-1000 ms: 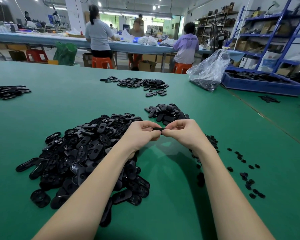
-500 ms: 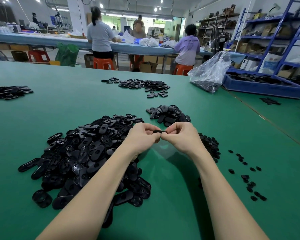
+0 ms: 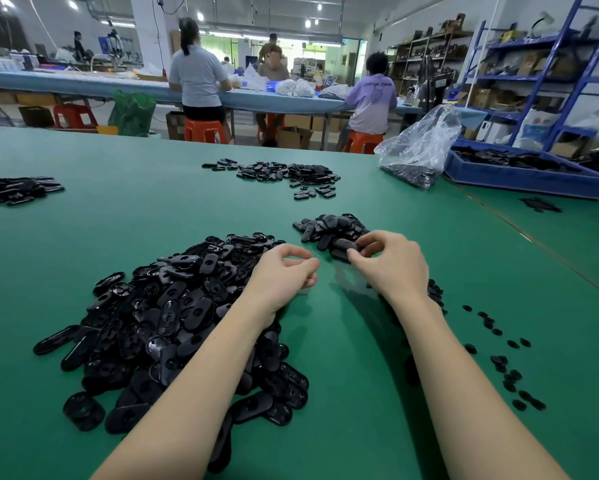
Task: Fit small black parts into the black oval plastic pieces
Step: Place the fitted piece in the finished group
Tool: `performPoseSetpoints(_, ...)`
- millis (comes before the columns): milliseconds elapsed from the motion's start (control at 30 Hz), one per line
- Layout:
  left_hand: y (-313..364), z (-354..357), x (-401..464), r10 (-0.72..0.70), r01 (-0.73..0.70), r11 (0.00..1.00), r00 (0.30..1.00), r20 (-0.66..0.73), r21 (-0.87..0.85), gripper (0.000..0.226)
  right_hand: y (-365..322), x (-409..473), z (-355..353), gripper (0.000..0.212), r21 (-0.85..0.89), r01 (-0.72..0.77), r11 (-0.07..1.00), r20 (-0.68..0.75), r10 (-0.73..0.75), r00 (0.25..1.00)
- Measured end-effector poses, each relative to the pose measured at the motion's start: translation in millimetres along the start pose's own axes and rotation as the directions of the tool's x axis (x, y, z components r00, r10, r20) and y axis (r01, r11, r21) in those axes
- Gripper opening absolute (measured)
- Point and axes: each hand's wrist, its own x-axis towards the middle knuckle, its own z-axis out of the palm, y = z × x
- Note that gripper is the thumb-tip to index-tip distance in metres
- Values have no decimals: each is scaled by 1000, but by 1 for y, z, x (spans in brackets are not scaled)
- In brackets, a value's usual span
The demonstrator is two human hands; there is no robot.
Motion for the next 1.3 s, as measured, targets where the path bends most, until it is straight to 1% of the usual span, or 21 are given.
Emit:
performPoseSetpoints(100, 1, 0, -1, -22, 22, 1000, 1000, 20, 16, 5, 0, 21, 7, 15, -69, -45, 997, -25, 43, 999)
performPoseSetpoints(233, -2, 1, 0, -21, 19, 997, 999, 28, 78, 6, -5, 43, 20, 22, -147, -23, 989, -12, 22, 1000)
performPoseSetpoints(300, -3, 0, 1, -18, 15, 996, 999, 34, 86, 7, -6, 49, 25, 23, -159, -24, 987, -15, 22, 1000)
performPoseSetpoints(400, -2, -3, 2, -16, 14, 997, 999, 37, 75, 6, -5, 50, 28, 23, -138, -20, 990, -37, 15, 999)
performPoseSetpoints(500, -1, -4, 3, -18, 15, 997, 999, 33, 82, 8, -3, 45, 26, 24, -125, -15, 992, -10, 14, 1000)
performPoseSetpoints(600, 3, -5, 3, -19, 16, 996, 999, 41, 85, 15, -4, 34, 20, 19, -86, -13, 996, 5, 13, 1000)
performPoseSetpoints(733, 11, -12, 2, 5, -10, 993, 999, 44, 119, 25, -7, 10, 10, 5, -16, -2, 1000, 74, 3, 997)
performPoseSetpoints(833, 20, -20, 2, 52, -57, 980, 998, 31, 189, 28, -10, -11, 7, 5, 13, 22, 1000, 161, -24, 987)
performPoseSetpoints(867, 22, -24, 1, 95, -99, 958, 995, 29, 270, 27, -10, -17, 7, 5, 17, 30, 999, 199, -33, 980)
performPoseSetpoints(900, 24, -28, 1, 152, -154, 903, 988, 36, 401, 25, -11, -22, 7, 5, 17, 36, 999, 233, -39, 972)
performPoseSetpoints(933, 26, -33, 0, 207, -205, 809, 976, 59, 551, 23, -12, -26, 7, 5, 20, 38, 999, 261, -42, 964)
performPoseSetpoints(967, 29, -37, -2, 241, -234, 689, 967, 88, 686, 23, -12, -29, 7, 5, 27, 41, 999, 285, -47, 957)
performPoseSetpoints(1000, 32, -40, -4, 244, -237, 574, 963, 112, 784, 23, -12, -32, 8, 6, 31, 44, 999, 309, -52, 950)
performPoseSetpoints(1033, 34, -43, -7, 224, -227, 484, 966, 131, 845, 22, -13, -34, 8, 6, 32, 50, 998, 331, -57, 942)
performPoseSetpoints(1100, 38, -45, -12, 161, -195, 359, 976, 145, 913, 20, -13, -36, 8, 7, 27, 59, 998, 356, -65, 932)
performPoseSetpoints(1167, 39, -47, -16, 118, -167, 281, 983, 139, 945, 14, -13, -36, 6, 7, 30, 63, 998, 358, -69, 931)
performPoseSetpoints(1233, 37, -47, -16, 101, -154, 232, 986, 133, 961, 6, -12, -36, 5, 7, 45, 59, 997, 352, -71, 933)
performPoseSetpoints(1300, 35, -45, -16, 103, -153, 215, 986, 134, 964, 5, -11, -36, 6, 8, 45, 57, 997, 354, -70, 933)
